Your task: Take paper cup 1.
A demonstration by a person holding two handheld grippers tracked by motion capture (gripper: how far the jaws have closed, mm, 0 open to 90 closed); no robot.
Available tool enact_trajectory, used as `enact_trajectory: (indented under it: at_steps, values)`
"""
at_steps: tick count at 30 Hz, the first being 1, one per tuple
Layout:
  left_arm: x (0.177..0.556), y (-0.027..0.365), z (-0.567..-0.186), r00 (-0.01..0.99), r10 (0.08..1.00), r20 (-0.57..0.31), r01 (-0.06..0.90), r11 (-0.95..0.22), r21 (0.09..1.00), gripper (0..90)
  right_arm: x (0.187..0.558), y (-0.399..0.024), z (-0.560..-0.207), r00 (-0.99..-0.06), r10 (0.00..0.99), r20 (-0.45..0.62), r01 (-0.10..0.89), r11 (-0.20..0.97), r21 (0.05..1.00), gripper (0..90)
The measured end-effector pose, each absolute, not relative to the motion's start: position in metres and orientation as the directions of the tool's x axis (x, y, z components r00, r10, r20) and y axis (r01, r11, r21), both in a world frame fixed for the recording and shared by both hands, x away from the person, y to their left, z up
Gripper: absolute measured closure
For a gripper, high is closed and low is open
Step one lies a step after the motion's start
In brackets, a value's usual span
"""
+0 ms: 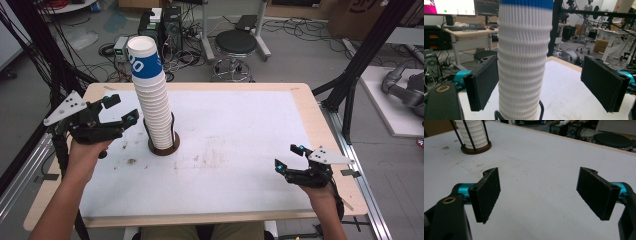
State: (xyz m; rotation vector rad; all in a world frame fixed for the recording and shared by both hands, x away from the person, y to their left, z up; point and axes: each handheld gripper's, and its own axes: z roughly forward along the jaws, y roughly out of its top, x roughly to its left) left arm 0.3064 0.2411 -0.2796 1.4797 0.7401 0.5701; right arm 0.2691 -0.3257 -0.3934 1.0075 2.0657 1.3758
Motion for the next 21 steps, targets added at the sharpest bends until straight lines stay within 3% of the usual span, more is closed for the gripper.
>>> enact_trajectory:
  at_steps: [10,21]
  values:
    - [0.333,0.234,-0.217,0.648,0.761,-0.045,0.077,-0.006,0.997,14.8,0.267,-0.327,-0.393,-0.625,0.78,0.022,0.319,0.23,0.919,19.6]
    - [0.357,0.216,-0.188,0.643,0.765,-0.026,0.098,-0.048,0.994,14.8,0.267,-0.327,-0.394,-0.626,0.78,0.024,0.321,0.23,0.919,19.6]
